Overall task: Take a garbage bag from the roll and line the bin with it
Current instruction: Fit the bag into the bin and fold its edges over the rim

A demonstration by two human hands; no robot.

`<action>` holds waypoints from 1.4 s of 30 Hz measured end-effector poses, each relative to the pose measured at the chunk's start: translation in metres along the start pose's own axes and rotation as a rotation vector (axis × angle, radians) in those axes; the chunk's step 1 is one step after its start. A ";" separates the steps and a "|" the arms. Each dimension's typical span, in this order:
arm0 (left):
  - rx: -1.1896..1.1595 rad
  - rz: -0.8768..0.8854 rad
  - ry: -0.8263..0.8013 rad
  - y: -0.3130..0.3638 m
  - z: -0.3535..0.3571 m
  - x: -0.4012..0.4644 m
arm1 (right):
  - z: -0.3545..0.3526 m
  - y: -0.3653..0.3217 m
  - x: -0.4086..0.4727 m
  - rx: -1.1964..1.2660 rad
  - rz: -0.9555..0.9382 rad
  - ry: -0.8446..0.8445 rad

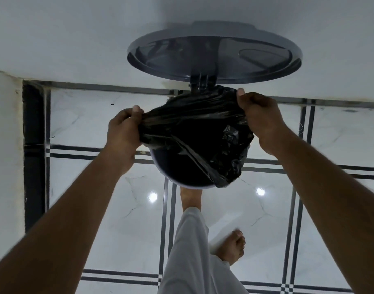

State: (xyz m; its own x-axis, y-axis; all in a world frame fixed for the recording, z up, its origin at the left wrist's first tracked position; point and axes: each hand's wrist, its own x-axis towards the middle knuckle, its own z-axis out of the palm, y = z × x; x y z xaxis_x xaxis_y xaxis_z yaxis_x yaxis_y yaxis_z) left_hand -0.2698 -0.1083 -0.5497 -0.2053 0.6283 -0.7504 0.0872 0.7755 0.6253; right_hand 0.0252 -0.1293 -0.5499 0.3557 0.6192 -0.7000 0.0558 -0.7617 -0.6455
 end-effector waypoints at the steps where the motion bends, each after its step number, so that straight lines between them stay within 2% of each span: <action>1: -0.018 -0.012 -0.042 -0.001 -0.003 0.003 | -0.004 0.002 0.002 0.008 0.001 -0.015; 4: 0.075 0.032 -0.185 0.004 -0.008 0.007 | -0.008 0.008 0.004 -0.016 -0.069 -0.003; 8: 0.324 0.089 -0.038 0.022 -0.002 0.024 | -0.012 0.013 0.019 -0.074 -0.083 0.111; 10: 0.282 -0.026 -0.060 0.030 0.005 0.041 | -0.011 0.018 0.028 -0.139 -0.093 0.153; 12: 0.129 -0.236 -0.216 0.035 0.010 0.057 | -0.008 0.021 0.038 -0.213 -0.085 0.192; 14: 0.014 -0.339 -0.307 0.039 0.015 0.071 | -0.005 0.021 0.051 -0.213 -0.051 0.213; 18: -0.030 -0.280 -0.233 0.039 0.030 0.105 | 0.004 0.024 0.080 -0.129 -0.008 0.199; 22: 0.243 -0.182 -0.227 0.016 0.036 0.119 | 0.006 0.048 0.097 -0.129 0.105 0.128; 25: 0.334 -0.245 -0.212 -0.010 0.011 0.129 | -0.005 0.058 0.080 -0.132 0.228 0.028; 31: 0.267 -0.482 -0.282 -0.039 -0.042 0.099 | -0.028 0.082 0.016 0.043 0.354 0.001; 35: 0.065 -0.565 -0.326 -0.031 -0.060 0.074 | -0.032 0.100 -0.025 0.091 0.420 0.038; 39: -0.181 -0.498 -0.348 -0.033 -0.066 0.062 | -0.033 0.111 -0.051 0.207 0.487 0.089; 42: -0.355 -0.451 -0.301 -0.030 -0.060 0.051 | -0.031 0.112 -0.060 0.422 0.554 0.061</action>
State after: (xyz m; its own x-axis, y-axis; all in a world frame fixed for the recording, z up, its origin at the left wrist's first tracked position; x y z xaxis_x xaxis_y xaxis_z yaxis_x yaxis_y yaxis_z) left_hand -0.3417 -0.1036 -0.5942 0.1403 0.2762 -0.9508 -0.2816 0.9318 0.2291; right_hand 0.0395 -0.2579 -0.5710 0.2794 0.1403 -0.9499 -0.5115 -0.8155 -0.2709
